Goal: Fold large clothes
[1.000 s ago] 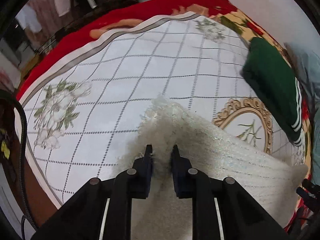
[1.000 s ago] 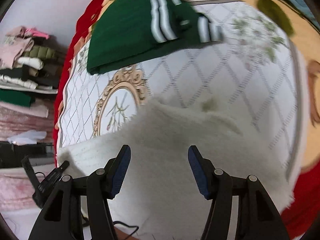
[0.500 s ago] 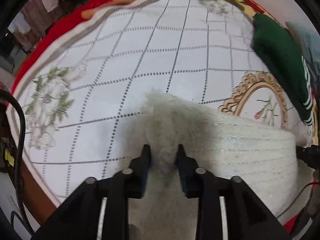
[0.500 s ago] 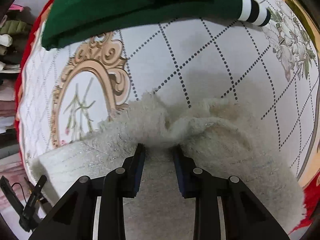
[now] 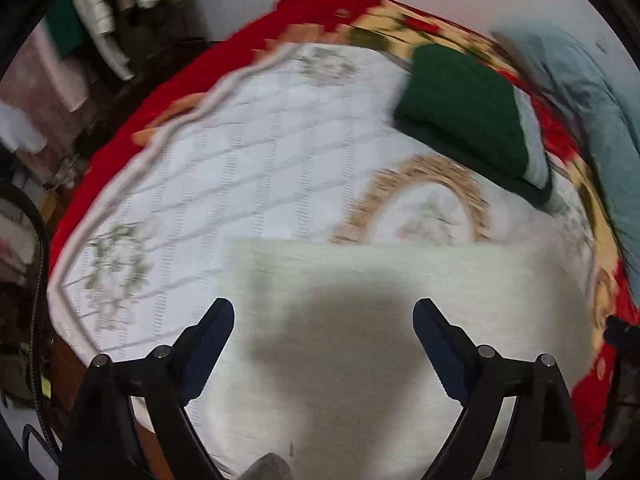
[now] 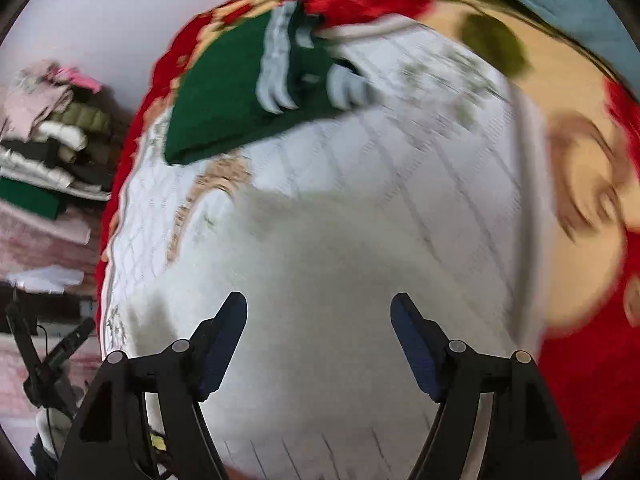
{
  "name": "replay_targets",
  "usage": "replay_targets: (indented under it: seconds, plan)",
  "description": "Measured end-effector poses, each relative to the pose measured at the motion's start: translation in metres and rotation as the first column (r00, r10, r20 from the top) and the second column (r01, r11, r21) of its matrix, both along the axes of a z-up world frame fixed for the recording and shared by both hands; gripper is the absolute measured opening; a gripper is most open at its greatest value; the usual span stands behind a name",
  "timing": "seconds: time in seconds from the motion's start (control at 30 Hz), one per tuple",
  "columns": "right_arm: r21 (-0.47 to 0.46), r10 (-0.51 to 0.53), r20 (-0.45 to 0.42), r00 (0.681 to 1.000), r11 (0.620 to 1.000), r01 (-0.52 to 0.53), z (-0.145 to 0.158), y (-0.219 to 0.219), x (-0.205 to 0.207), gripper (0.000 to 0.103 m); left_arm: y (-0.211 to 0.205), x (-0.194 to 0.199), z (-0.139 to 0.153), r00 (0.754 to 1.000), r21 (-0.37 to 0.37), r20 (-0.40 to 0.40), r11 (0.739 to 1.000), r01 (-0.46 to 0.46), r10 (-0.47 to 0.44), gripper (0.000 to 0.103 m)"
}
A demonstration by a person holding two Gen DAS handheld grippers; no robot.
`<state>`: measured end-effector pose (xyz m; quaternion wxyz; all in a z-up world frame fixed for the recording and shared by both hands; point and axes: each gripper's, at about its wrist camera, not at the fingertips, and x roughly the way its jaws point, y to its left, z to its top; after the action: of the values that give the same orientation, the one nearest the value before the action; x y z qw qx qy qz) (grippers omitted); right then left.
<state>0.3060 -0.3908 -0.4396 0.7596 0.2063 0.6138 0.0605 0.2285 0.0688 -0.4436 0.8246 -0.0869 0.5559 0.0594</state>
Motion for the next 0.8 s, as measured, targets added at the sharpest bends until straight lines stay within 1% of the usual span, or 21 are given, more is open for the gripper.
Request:
replay_targets:
  seconds: [0.03, 0.07, 0.13, 0.2, 0.23, 0.3, 0.33, 0.4, 0.43, 0.5, 0.53, 0.6, 0.7, 0.73, 0.77, 0.8]
  plan:
    - [0.014, -0.034, -0.029, 0.999, 0.999, 0.034, -0.004, -0.012, -0.012, 0.076, -0.013, 0.001, -0.002, 1.0, -0.008, -0.013, 1.0, 0.018, -0.018, 0.092]
    - [0.038, -0.069, -0.056, 0.996, 0.997, 0.071, -0.009, -0.024, -0.024, 0.076, -0.035, 0.004, -0.009, 0.998, -0.032, -0.045, 0.998, 0.046, -0.047, 0.092]
    - [0.096, -0.158, -0.107, 0.982, 0.981, 0.169, -0.023, -0.05, -0.049, 0.076, -0.069, 0.007, -0.023, 0.994, -0.073, -0.081, 0.995, 0.07, -0.076, 0.092]
    - [0.153, -0.223, -0.143, 0.964, 0.958, 0.245, -0.038, -0.066, -0.069, 0.076, -0.099, 0.012, -0.042, 0.987, -0.067, -0.118, 0.993, 0.099, -0.107, 0.092]
    - [0.211, -0.265, -0.16, 0.951, 0.932, 0.295, -0.051, -0.075, -0.081, 0.076, -0.114, 0.016, -0.054, 0.982, -0.059, -0.141, 0.991, 0.12, -0.127, 0.092]
    - [0.297, -0.305, -0.185, 0.934, 0.889, 0.349, -0.073, -0.084, -0.091, 0.076, -0.134, 0.023, -0.084, 0.969, -0.019, -0.204, 0.99, 0.141, -0.142, 0.092]
    - [0.353, -0.335, -0.214, 0.918, 0.849, 0.393, -0.091, -0.088, -0.094, 0.076, -0.139, 0.027, -0.1, 0.961, -0.009, -0.239, 0.99, 0.144, -0.142, 0.092]
    - [0.416, -0.348, -0.223, 0.911, 0.811, 0.412, -0.113, -0.086, -0.092, 0.076, -0.137, 0.032, -0.122, 0.958, -0.029, -0.262, 0.993, 0.116, -0.12, 0.097]
    - [0.444, -0.358, -0.22, 0.908, 0.792, 0.42, -0.129, -0.085, -0.087, 0.076, -0.132, 0.034, -0.126, 0.958, -0.037, -0.266, 0.995, 0.097, -0.104, 0.103]
    - [0.486, -0.354, -0.215, 0.91, 0.77, 0.414, -0.148, -0.08, -0.078, 0.076, -0.127, 0.036, -0.127, 0.958, -0.062, -0.266, 0.993, 0.096, -0.109, 0.103]
    - [0.514, -0.362, -0.207, 0.909, 0.75, 0.416, -0.158, -0.078, -0.072, 0.076, -0.126, 0.037, -0.126, 0.956, -0.063, -0.266, 0.992, 0.11, -0.123, 0.103]
    - [0.571, -0.371, -0.167, 0.913, 0.719, 0.397, -0.167, -0.073, -0.058, 0.076, -0.126, 0.039, -0.124, 0.954, -0.053, -0.263, 0.99, 0.132, -0.141, 0.103]
    - [0.584, -0.36, -0.135, 0.923, 0.723, 0.368, -0.166, -0.063, -0.035, 0.076, -0.127, 0.044, -0.123, 0.952, -0.044, -0.265, 0.988, 0.146, -0.153, 0.103]
    - [0.581, -0.355, -0.124, 0.926, 0.731, 0.358, -0.166, -0.059, -0.028, 0.073, -0.126, 0.048, -0.123, 0.953, -0.043, -0.263, 0.988, 0.147, -0.153, 0.103]
    - [0.582, -0.349, -0.113, 0.93, 0.735, 0.347, -0.165, -0.055, -0.022, 0.068, -0.125, 0.05, -0.122, 0.953, -0.041, -0.261, 0.988, 0.146, -0.152, 0.103]
    - [0.572, -0.339, -0.112, 0.934, 0.747, 0.34, -0.165, -0.051, -0.016, 0.056, -0.125, 0.053, -0.121, 0.955, -0.037, -0.257, 0.989, 0.146, -0.151, 0.103]
